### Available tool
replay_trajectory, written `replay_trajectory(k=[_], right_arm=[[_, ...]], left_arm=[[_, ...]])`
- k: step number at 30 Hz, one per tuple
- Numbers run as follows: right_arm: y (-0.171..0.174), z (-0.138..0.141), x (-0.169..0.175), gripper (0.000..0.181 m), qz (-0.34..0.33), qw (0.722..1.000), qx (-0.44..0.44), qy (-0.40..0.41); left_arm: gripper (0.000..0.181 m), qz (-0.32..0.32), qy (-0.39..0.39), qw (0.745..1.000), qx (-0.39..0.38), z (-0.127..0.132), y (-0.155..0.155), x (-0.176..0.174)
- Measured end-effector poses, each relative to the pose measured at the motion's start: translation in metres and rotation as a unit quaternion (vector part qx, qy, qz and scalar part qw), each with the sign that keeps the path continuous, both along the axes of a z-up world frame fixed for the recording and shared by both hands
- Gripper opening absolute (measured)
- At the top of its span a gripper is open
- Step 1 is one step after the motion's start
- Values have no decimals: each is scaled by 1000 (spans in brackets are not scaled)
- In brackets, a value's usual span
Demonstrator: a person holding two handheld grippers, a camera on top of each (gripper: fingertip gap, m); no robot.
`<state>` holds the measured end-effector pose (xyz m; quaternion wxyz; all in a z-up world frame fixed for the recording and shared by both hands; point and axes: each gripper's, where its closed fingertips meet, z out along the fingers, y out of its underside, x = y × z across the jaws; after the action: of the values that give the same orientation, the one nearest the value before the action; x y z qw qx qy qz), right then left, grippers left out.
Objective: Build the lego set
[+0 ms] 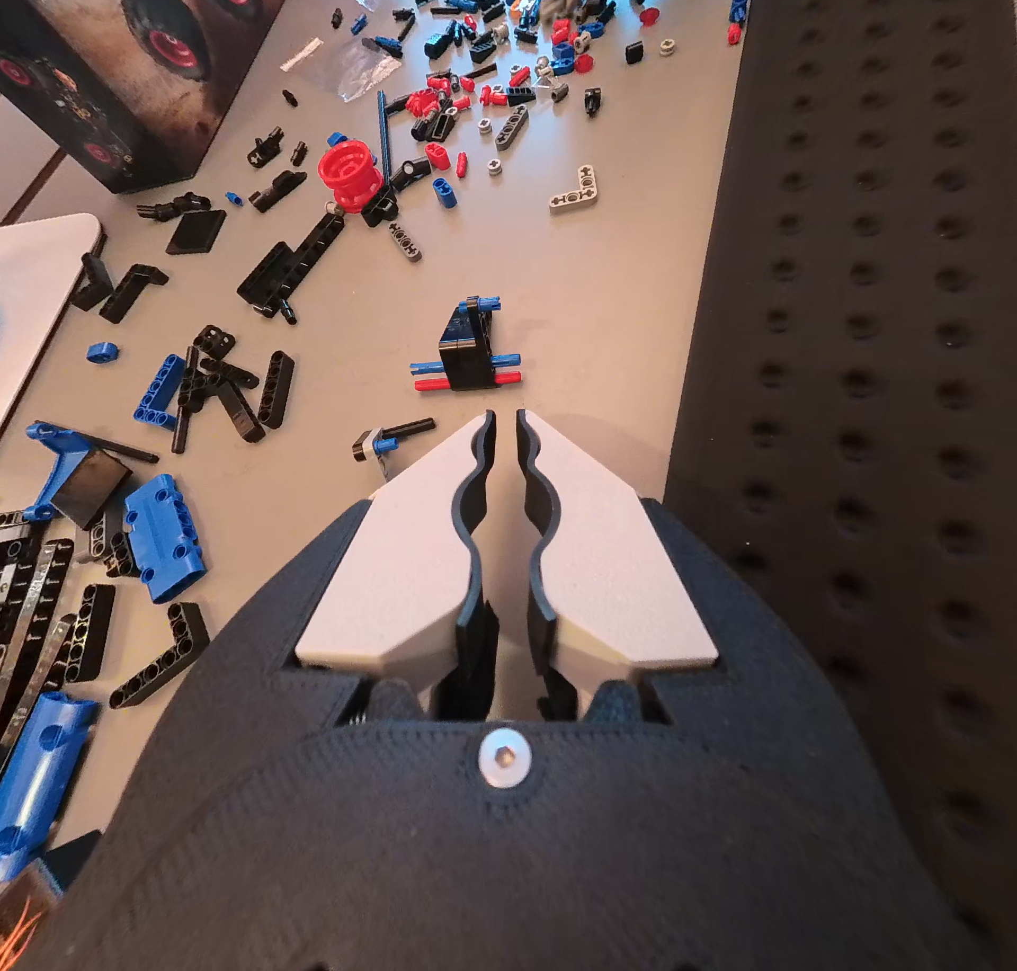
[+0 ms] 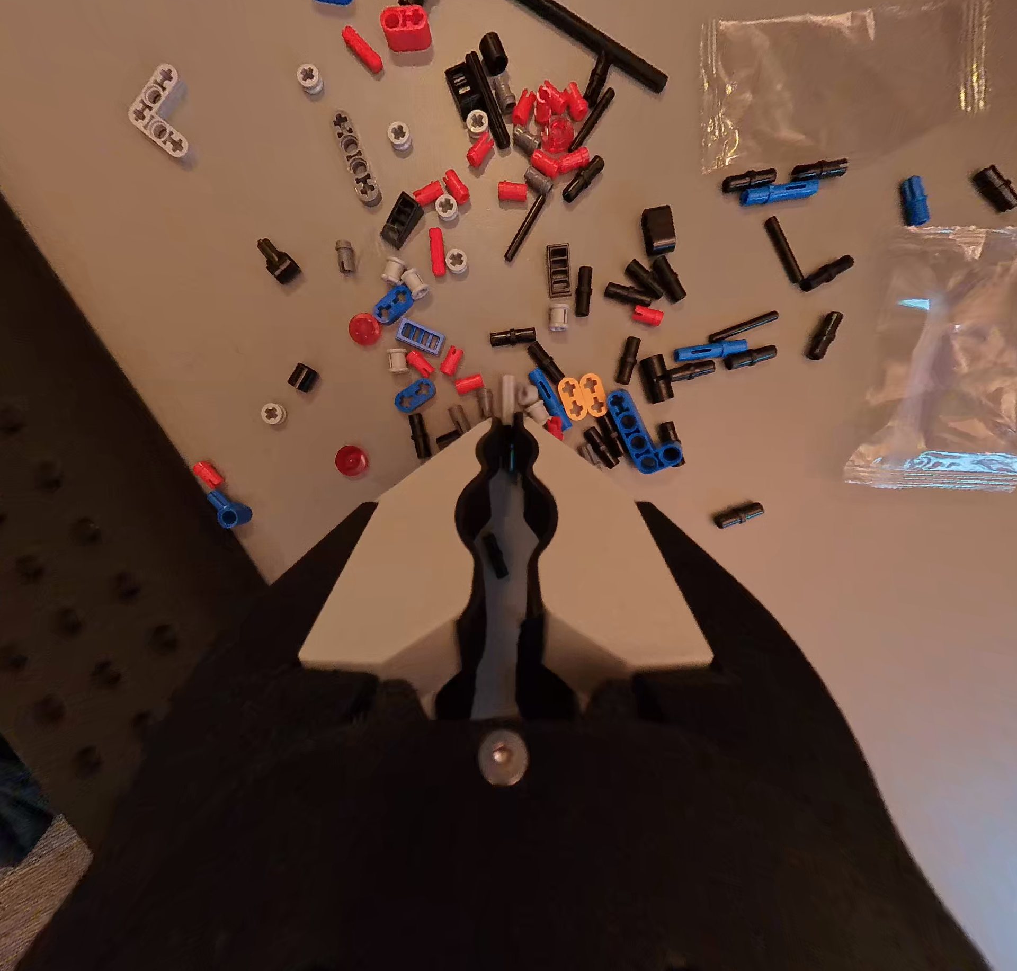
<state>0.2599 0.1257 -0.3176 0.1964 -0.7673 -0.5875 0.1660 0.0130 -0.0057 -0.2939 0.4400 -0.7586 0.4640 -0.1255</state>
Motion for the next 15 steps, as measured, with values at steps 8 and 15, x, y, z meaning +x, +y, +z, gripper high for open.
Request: replay_trajectory(k=[8,15], right_arm=[[3,16,-4,2,-6,999,24,27],[-3,41,-22,2,4,997,49,60]], left_arm=[[6,1,0,1000,4,1,0,0],[6,4,-5,1000,9,4,1,-1]])
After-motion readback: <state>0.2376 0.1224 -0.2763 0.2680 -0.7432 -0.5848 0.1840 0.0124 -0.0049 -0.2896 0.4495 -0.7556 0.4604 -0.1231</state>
